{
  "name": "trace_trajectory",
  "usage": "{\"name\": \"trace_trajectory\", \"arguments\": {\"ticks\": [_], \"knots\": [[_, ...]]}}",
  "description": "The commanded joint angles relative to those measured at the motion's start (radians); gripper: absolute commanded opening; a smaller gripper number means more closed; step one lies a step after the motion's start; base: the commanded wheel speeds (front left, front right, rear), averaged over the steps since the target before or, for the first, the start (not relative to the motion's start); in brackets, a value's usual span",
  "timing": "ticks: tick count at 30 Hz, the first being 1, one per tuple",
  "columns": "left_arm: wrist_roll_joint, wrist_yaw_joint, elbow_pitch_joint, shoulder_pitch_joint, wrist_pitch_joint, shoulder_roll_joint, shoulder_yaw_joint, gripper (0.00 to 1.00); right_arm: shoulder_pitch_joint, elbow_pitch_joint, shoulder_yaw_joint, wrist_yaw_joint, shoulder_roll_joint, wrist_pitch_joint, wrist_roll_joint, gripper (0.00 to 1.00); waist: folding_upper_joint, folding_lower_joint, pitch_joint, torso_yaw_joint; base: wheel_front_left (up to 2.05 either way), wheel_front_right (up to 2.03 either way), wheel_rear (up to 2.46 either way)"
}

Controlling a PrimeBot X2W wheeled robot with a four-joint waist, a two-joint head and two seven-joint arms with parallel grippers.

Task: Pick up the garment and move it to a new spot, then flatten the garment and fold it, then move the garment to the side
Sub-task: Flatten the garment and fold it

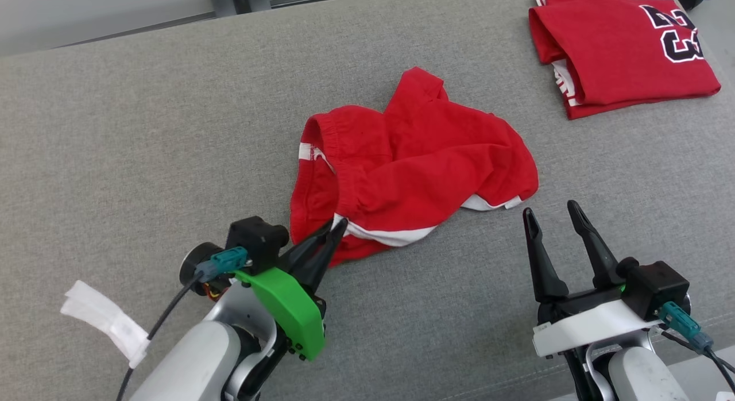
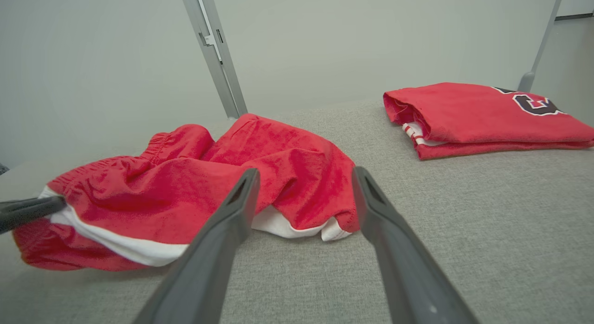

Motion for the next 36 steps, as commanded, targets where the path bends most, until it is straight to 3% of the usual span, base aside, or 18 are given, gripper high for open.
{"name": "trace_trajectory", "arguments": {"ticks": [1,8,15,24,26,27,30,31,36], "knots": [[-0.023,0.004,-0.014,0.014,-0.016,0.002,0.018,0.00,0.004,0.007,0.000,-0.002,-0.001,0.000,0.013,1.00,0.0000,0.0000,-0.001,0.003,0.00,0.00,0.00],[-0.088,0.013,-0.064,0.049,-0.103,0.021,0.114,0.00,0.004,0.104,0.006,-0.002,-0.014,0.000,0.080,1.00,0.0000,0.0000,-0.005,0.027,0.00,0.00,0.00],[-0.101,0.026,-0.068,0.055,-0.138,0.032,0.150,0.00,-0.069,0.233,-0.002,-0.002,-0.032,0.000,0.182,1.00,0.0000,0.0000,0.008,0.048,0.00,0.00,0.00],[-0.091,0.025,-0.053,0.018,-0.156,0.032,0.156,0.00,-0.183,0.392,0.124,-0.002,-0.125,0.001,0.156,1.00,0.0000,0.0000,0.032,0.073,0.00,0.00,0.00],[-0.092,0.022,-0.048,0.016,-0.158,0.029,0.152,0.00,-0.192,0.402,0.142,-0.002,-0.134,0.001,0.156,0.72,0.0000,0.0000,0.034,0.078,0.00,0.00,0.00],[-0.091,0.021,-0.045,0.015,-0.161,0.028,0.151,0.00,-0.194,0.404,0.147,-0.002,-0.135,0.001,0.159,0.41,0.0000,0.0000,0.034,0.080,0.00,0.00,0.00],[-0.094,0.019,-0.038,0.014,-0.166,0.025,0.150,0.00,-0.195,0.408,0.163,-0.002,-0.144,0.001,0.158,0.08,0.0000,0.0000,0.034,0.083,0.00,0.00,0.00],[-0.095,0.018,-0.034,0.013,-0.170,0.024,0.149,0.00,-0.196,0.409,0.169,-0.002,-0.147,0.001,0.158,0.00,0.0000,0.0000,0.034,0.084,0.00,0.00,0.00],[-0.101,0.014,-0.019,0.011,-0.181,0.028,0.151,0.00,-0.204,0.413,0.199,-0.002,-0.160,0.001,0.165,0.00,0.0000,0.0000,0.028,0.083,0.00,0.00,0.00]]}}
